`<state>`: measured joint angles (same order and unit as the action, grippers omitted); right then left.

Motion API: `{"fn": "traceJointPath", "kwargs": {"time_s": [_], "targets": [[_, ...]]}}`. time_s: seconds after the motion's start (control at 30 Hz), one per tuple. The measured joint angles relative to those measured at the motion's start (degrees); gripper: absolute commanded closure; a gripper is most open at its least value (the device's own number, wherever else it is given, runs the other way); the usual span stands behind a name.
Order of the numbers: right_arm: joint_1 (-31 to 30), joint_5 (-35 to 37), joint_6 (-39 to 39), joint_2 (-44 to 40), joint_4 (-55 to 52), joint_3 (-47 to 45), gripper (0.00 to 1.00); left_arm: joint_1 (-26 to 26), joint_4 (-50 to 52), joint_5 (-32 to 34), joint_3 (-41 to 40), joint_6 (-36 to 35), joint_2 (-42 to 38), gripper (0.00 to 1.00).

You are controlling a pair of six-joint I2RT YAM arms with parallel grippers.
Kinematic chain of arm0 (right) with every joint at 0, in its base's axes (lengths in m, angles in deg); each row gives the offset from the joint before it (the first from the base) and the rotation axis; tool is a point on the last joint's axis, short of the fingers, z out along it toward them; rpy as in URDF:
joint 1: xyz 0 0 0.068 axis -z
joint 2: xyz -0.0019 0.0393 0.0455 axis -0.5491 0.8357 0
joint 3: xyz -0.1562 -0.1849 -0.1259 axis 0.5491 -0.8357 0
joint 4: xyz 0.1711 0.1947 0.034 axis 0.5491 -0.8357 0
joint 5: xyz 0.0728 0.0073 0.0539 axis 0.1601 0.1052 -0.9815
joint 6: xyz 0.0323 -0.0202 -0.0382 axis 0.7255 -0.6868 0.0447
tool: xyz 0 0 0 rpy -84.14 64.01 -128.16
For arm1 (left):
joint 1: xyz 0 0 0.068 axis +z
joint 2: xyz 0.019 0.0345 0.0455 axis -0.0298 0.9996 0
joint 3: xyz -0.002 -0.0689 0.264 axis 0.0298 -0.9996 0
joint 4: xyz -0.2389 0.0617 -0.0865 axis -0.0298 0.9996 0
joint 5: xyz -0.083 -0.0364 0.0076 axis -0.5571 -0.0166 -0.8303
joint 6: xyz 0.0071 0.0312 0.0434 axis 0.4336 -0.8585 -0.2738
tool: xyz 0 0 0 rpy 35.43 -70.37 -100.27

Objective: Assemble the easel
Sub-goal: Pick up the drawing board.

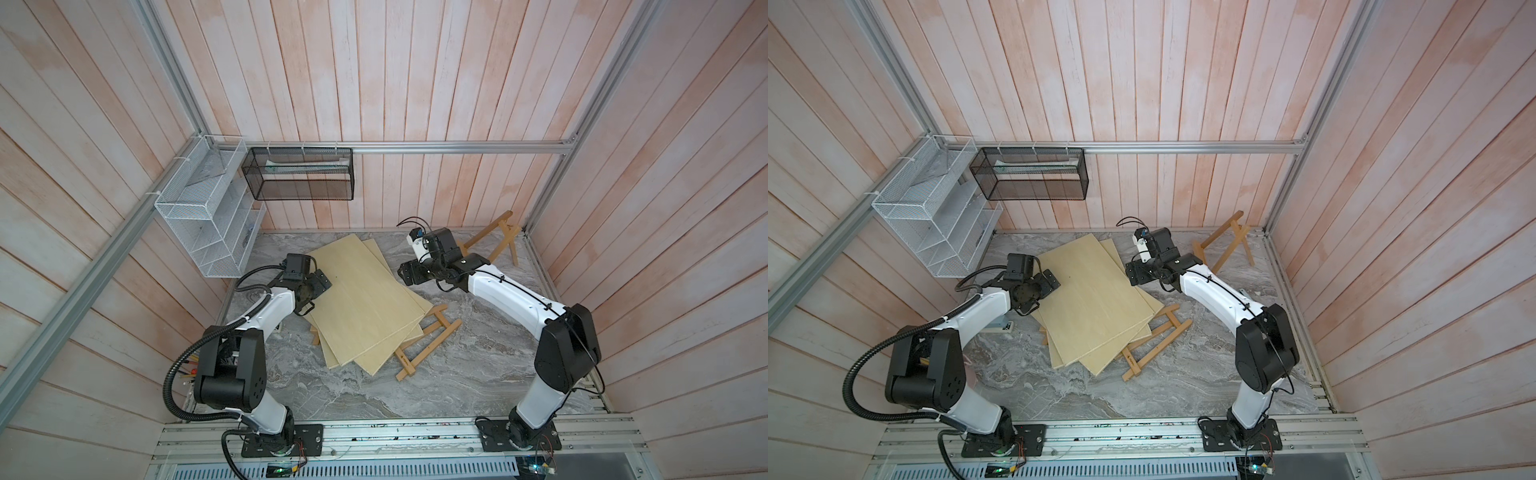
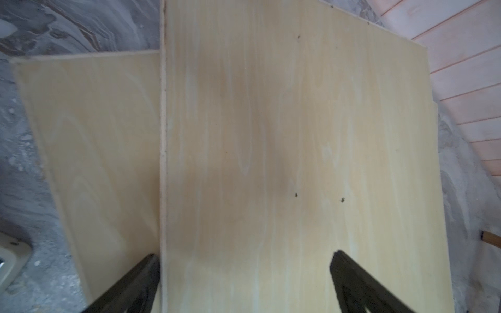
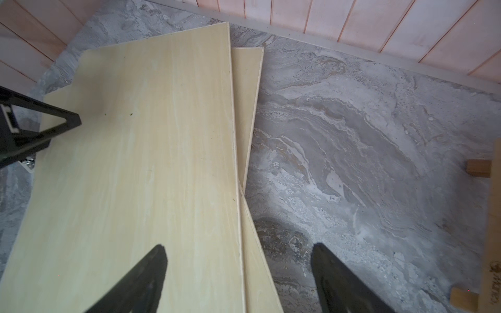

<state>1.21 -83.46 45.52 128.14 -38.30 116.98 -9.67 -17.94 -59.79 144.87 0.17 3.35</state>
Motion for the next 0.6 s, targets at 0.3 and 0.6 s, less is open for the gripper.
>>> {"fn": "traceJointPath", "kwargs": {"time_s": [0.3, 0.6], "targets": [[11.8, -16.0, 9.5, 1.0, 11.1, -11.6, 0.17, -8.0, -2.0, -0.8, 7.4, 1.8, 7.2, 0.0], [18.9, -23.0, 14.9, 7.8, 21.5, -16.2, 0.19, -8.7, -2.3, -1.4, 8.5, 2.2, 8.3, 0.0]]}}
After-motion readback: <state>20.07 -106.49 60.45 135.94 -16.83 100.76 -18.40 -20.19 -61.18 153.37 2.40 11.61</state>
